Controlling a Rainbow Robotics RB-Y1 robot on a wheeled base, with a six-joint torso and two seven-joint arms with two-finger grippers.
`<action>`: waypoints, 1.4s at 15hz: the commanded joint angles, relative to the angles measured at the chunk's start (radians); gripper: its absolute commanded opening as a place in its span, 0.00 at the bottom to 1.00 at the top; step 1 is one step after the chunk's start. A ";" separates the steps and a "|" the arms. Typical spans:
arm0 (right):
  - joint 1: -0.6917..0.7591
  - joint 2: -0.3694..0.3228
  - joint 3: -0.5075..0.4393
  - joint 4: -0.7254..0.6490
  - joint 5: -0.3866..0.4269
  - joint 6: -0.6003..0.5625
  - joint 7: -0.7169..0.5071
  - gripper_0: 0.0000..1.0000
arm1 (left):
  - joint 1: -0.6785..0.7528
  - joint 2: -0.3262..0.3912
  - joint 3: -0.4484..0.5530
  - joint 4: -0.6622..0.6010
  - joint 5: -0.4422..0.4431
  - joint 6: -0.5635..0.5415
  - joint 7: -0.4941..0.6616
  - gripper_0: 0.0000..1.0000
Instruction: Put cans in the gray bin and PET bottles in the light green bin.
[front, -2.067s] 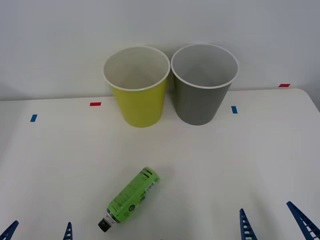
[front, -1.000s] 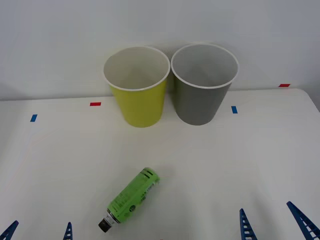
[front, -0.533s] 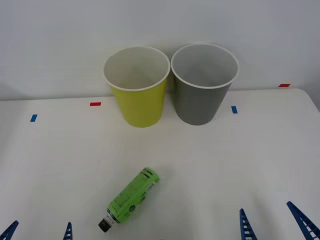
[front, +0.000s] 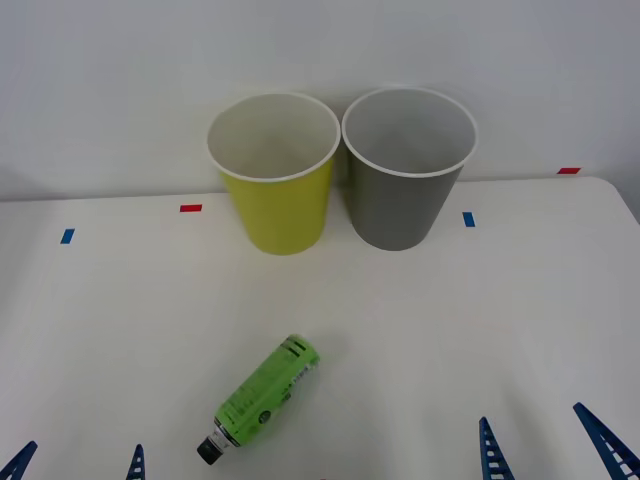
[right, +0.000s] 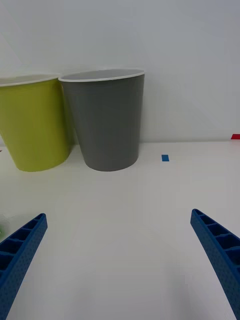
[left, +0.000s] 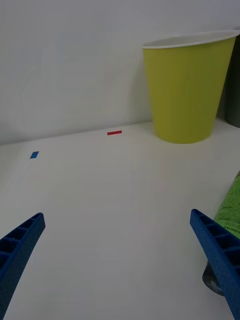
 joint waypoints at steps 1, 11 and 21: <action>0.000 0.000 0.000 0.000 0.000 0.000 0.000 1.00 | 0.000 0.000 0.000 0.000 0.000 0.000 0.000 1.00; 0.000 0.000 0.000 0.000 0.000 0.000 0.000 1.00 | 0.000 0.000 0.000 0.000 0.000 0.000 0.000 1.00; 0.000 0.000 0.000 0.000 0.000 0.000 0.000 1.00 | -0.020 0.176 0.054 0.038 0.072 -0.028 -0.005 1.00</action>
